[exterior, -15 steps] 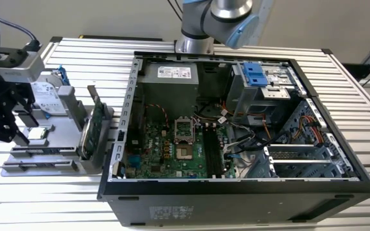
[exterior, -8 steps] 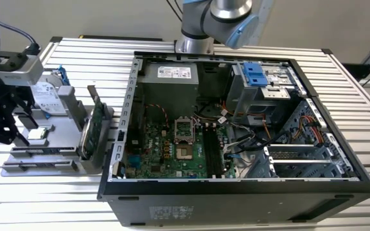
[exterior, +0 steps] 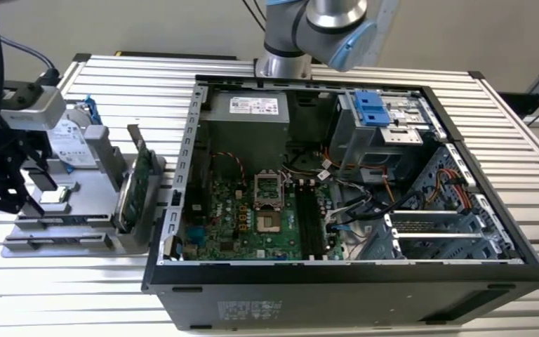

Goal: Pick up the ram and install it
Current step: 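Pick up the ram and move it above insertion slot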

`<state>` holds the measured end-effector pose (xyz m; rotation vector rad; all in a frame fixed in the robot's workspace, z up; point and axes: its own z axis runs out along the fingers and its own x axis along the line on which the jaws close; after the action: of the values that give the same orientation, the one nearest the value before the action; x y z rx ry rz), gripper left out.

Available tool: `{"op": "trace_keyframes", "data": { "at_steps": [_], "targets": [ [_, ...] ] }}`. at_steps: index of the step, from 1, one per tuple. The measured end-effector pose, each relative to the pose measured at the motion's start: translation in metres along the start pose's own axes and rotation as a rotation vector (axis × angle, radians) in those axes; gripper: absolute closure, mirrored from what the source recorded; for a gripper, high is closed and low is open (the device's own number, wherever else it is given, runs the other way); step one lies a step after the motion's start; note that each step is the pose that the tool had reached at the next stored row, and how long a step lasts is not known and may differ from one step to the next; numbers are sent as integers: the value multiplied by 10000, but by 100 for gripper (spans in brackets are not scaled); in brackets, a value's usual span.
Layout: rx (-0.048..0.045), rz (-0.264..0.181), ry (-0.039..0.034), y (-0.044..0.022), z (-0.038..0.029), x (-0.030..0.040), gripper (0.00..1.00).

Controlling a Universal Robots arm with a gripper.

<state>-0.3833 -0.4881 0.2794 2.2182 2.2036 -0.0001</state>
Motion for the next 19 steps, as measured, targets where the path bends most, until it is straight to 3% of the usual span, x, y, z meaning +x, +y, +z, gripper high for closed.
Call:
{"op": "trace_keyframes", "data": {
  "at_steps": [19],
  "targets": [
    [0, 0, -3, -44, 167, -16, 0]
  ]
}}
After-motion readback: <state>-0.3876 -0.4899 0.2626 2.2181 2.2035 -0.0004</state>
